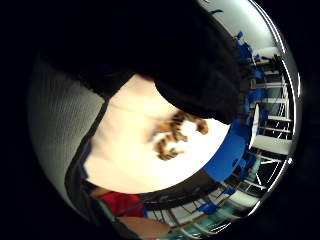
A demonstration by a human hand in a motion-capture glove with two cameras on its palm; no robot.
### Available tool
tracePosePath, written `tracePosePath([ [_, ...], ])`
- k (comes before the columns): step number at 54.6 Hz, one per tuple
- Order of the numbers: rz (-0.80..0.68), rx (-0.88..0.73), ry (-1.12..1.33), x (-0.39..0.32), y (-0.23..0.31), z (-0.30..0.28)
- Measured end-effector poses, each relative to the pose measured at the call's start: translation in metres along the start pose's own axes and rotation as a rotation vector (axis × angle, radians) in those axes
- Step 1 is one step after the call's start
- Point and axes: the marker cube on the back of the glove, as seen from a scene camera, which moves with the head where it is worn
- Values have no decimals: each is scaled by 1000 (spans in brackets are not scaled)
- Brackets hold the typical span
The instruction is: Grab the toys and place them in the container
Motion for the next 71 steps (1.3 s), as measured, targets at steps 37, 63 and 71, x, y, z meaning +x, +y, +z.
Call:
tracePosePath([
  [37, 181, -109, 78, 143, 75, 73],
  [63, 232, -174, 48, 153, 67, 98],
  [71, 240, -217, 57, 160, 65, 108],
])
